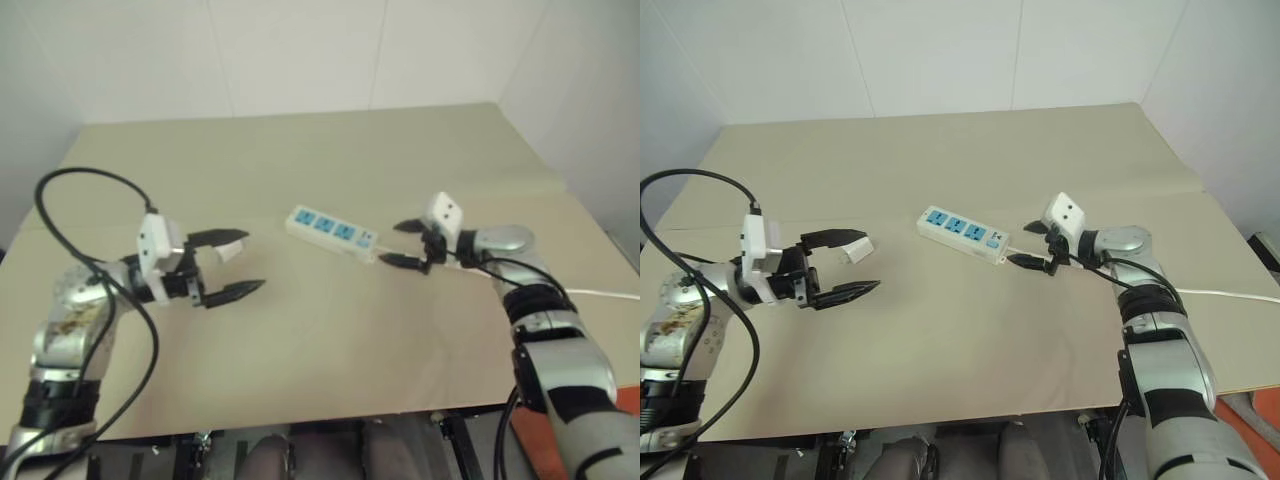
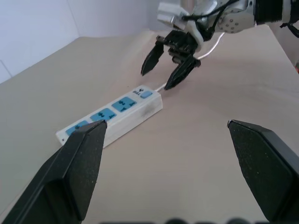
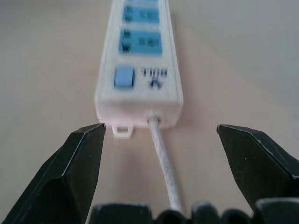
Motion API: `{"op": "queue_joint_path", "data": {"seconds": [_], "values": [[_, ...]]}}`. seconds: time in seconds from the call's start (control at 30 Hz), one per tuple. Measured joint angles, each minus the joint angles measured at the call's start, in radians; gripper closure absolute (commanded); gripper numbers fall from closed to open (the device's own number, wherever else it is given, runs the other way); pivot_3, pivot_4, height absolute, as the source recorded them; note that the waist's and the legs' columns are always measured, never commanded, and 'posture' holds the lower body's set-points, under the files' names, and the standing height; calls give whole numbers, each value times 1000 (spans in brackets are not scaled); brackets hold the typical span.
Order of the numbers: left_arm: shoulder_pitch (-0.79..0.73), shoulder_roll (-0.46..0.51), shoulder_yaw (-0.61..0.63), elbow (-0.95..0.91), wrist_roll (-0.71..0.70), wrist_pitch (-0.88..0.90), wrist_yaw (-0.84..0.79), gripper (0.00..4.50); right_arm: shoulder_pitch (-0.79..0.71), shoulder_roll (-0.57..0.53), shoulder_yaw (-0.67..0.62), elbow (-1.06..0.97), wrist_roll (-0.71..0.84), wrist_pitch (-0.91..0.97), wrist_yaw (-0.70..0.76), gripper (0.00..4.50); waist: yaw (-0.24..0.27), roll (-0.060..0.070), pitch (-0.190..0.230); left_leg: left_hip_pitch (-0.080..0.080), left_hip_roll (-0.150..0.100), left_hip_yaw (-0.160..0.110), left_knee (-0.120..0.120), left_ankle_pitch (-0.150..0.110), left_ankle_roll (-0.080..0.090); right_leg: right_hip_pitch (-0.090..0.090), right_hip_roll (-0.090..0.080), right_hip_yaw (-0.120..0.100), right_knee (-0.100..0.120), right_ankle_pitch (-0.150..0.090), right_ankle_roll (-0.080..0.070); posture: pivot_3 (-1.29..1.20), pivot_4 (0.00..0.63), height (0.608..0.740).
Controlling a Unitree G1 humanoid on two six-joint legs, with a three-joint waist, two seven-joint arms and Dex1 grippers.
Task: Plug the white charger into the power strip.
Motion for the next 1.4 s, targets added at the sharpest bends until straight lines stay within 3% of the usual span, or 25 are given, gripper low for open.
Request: {"op": "queue_joint_path", "data": {"seconds": [0.17,0.27,0.63,0.93,1.1,1.4], "values": [[0,-7,-22,0,7,0,11,0,-42,29,9,99,-40,-42,-17,21,-20,0,0,-3,0,0,1,0,0,-3,0,0,0,0,0,0,150,740],[0,-25,-39,0,20,-1,18,0,-63,35,6,142,-49,-34,-46,620,-23,0,0,-2,0,0,1,0,0,-3,-1,0,1,0,0,0,150,740],[-5,-31,-50,4,24,-7,18,0,-69,42,-10,152,-59,-34,-56,4473,-23,0,0,-1,-1,0,1,0,0,-3,-1,1,2,0,0,0,150,740],[-7,-40,-53,11,25,-14,21,0,-26,23,-12,75,-47,-32,18,4490,-22,0,0,-1,-1,0,1,0,0,-3,-1,1,2,0,1,0,150,740],[-2,-32,-47,11,24,-15,25,0,161,-39,-46,-213,14,29,89,4490,-18,0,0,-4,-2,-1,1,0,0,-4,-2,0,1,1,1,0,150,740],[-5,-8,-39,14,22,-7,15,0,486,-159,-134,-670,91,256,13,4490,-4,0,0,-4,-2,0,2,0,0,-4,-2,0,1,1,2,0,150,740]]}}
